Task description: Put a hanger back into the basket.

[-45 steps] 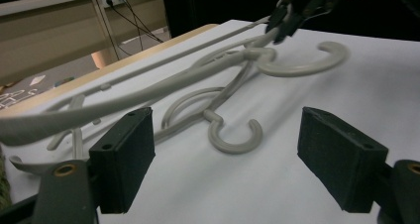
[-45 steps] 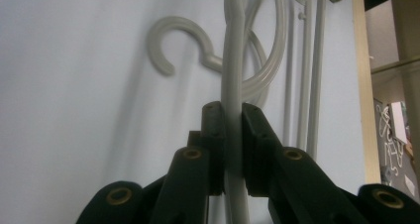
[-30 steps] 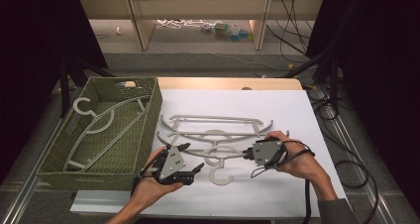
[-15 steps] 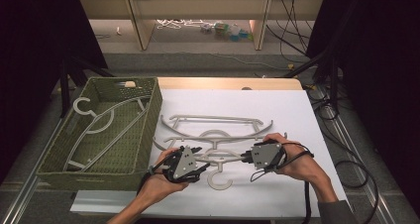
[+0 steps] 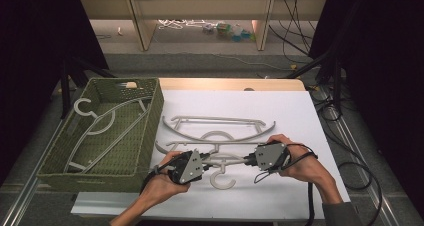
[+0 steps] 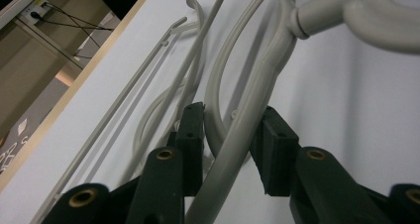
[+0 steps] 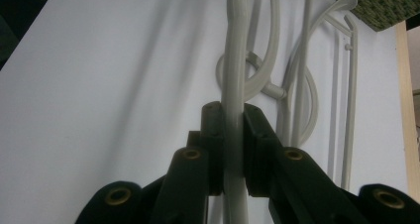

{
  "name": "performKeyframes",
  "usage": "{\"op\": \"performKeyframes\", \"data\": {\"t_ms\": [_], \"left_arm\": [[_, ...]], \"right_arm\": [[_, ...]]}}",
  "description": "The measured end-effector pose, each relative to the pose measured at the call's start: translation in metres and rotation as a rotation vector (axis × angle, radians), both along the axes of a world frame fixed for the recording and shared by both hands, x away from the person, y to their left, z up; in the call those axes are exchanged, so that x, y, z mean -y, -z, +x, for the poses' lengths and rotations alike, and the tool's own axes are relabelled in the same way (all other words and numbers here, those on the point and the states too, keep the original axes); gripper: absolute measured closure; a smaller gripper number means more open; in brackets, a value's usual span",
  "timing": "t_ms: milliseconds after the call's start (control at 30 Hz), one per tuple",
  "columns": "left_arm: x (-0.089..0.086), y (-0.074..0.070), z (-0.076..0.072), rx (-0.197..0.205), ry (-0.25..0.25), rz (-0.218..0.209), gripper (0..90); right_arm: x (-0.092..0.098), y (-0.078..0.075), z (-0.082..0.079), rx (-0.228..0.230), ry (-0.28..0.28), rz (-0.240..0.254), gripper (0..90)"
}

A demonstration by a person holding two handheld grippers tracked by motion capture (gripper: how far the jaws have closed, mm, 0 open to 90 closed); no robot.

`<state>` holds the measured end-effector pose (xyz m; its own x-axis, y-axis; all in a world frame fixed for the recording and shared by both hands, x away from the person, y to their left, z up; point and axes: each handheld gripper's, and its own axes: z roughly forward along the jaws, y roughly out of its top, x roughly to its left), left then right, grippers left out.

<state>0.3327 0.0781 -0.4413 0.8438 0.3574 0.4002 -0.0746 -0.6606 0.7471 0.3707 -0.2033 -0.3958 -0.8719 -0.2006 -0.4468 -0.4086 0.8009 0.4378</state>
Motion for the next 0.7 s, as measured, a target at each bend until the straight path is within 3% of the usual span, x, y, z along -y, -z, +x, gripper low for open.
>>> {"op": "performKeyframes", "data": {"t_ms": [33,167,200,400,533,600,667,700], "left_arm": [[0.0,-0.001,0.0,0.001,0.004,0.008,69.0],[0.002,-0.005,0.0,0.011,0.024,0.018,71.4],[0.002,-0.006,0.0,0.002,0.028,0.018,71.8],[0.006,-0.01,0.001,-0.074,0.062,0.009,75.0],[0.009,-0.015,-0.001,-0.169,0.082,-0.037,77.4],[0.012,-0.016,-0.002,-0.223,0.078,-0.09,78.5],[0.013,-0.018,-0.001,-0.255,0.064,-0.088,79.2],[0.013,-0.018,-0.001,-0.25,0.061,-0.063,79.2]], "right_arm": [[0.0,0.0,0.001,0.005,-0.024,0.013,81.8],[0.004,-0.003,0.001,-0.007,0.007,0.026,81.0],[0.004,-0.003,0.002,-0.004,-0.012,0.033,80.8],[0.01,-0.007,0.005,-0.006,0.009,0.065,78.2],[0.012,-0.007,0.005,-0.025,0.067,0.071,76.0],[0.013,-0.006,0.007,-0.033,0.074,0.07,75.4],[0.013,-0.005,0.006,-0.05,0.099,0.077,74.2],[0.013,-0.005,0.007,-0.045,0.078,0.084,74.0]]}}
